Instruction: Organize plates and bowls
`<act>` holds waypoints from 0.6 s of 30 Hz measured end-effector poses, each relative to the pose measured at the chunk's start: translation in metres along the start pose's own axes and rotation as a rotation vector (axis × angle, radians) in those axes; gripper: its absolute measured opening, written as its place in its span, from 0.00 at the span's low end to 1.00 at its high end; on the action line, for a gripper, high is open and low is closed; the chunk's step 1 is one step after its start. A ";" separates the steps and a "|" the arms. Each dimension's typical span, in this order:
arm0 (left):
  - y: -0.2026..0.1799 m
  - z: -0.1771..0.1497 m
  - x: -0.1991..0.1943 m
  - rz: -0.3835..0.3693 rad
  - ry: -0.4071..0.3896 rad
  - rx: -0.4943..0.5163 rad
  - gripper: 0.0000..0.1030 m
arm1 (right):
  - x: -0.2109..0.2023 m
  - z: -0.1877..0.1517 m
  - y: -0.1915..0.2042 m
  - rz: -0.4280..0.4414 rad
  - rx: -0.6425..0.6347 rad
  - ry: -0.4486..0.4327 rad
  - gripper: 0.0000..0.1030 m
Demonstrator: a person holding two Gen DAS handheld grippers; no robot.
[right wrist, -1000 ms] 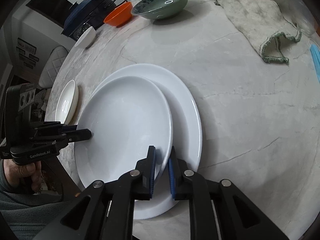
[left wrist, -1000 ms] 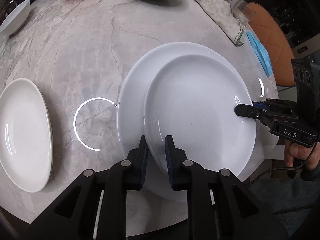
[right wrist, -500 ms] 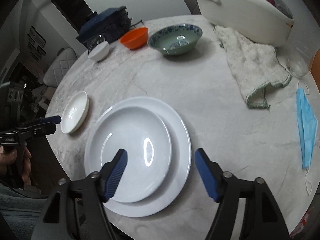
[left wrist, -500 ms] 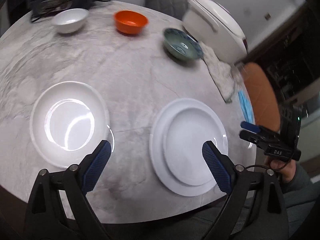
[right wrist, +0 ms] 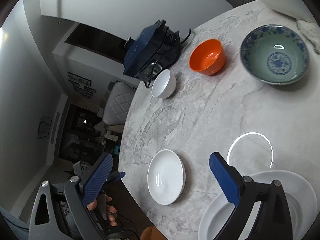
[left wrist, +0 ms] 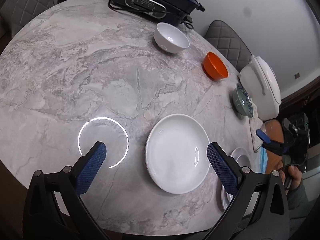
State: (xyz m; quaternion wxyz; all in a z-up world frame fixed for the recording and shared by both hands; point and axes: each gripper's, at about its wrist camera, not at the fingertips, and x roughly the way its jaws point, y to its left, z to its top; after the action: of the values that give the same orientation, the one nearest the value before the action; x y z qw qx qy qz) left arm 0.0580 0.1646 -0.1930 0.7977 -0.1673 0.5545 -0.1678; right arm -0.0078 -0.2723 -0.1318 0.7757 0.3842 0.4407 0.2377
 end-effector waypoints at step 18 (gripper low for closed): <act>0.012 0.009 0.085 -0.058 0.270 0.054 0.98 | 0.107 -0.035 -0.021 -0.057 0.033 0.292 0.81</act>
State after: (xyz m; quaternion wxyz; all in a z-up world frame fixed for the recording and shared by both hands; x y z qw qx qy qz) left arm 0.0951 0.1372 -0.2658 0.7148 -0.1375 0.6471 -0.2267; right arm 0.0153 -0.1954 -0.2130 0.7032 0.3455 0.5635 0.2619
